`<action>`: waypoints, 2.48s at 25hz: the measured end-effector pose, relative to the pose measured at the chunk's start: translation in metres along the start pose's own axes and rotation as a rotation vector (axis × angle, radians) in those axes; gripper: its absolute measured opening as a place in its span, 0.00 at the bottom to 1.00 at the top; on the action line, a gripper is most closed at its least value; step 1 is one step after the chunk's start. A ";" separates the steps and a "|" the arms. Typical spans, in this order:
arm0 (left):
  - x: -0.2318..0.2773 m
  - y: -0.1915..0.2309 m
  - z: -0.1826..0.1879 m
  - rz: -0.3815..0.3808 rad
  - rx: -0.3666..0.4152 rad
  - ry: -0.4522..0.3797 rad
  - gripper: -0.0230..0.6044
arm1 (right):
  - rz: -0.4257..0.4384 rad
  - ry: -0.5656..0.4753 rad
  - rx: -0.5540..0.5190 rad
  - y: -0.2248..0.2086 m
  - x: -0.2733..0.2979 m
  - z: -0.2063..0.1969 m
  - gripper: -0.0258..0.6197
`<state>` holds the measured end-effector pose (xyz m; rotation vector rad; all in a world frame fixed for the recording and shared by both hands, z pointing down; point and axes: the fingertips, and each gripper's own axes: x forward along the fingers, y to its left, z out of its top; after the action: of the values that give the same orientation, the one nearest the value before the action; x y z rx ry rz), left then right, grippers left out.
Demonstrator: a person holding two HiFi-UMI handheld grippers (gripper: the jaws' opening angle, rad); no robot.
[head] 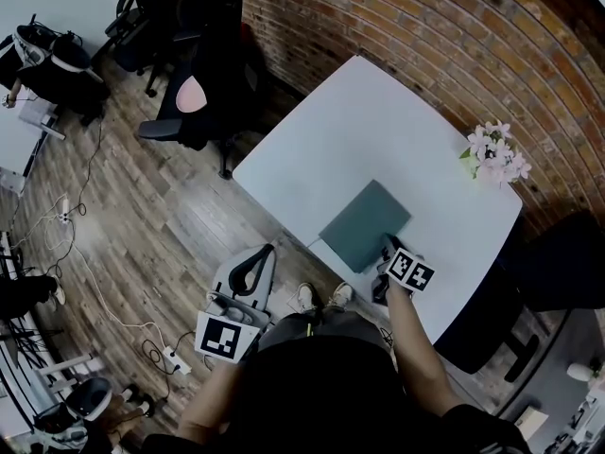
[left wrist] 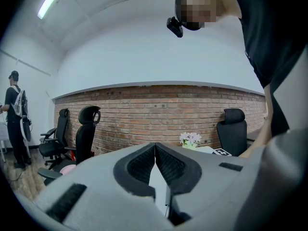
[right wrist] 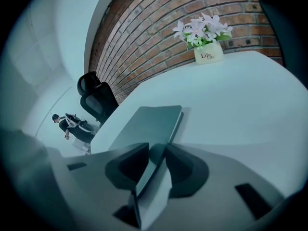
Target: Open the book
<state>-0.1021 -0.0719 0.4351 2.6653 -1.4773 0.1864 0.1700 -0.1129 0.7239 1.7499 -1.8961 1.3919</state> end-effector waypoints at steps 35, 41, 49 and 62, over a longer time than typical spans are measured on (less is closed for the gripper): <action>0.004 -0.011 0.007 -0.039 0.001 -0.024 0.08 | 0.224 -0.174 -0.038 0.046 -0.036 0.041 0.10; 0.006 -0.011 0.008 -0.031 -0.008 -0.027 0.07 | 0.258 -0.188 -0.121 0.069 -0.043 0.054 0.11; 0.007 -0.010 0.009 -0.012 -0.008 -0.033 0.07 | 0.295 -0.203 -0.248 0.097 -0.046 0.070 0.13; 0.009 0.001 0.013 0.023 -0.017 -0.050 0.07 | 0.332 -0.219 -0.413 0.132 -0.040 0.085 0.14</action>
<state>-0.0975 -0.0812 0.4239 2.6592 -1.5174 0.1082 0.1027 -0.1687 0.5872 1.4816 -2.4653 0.8243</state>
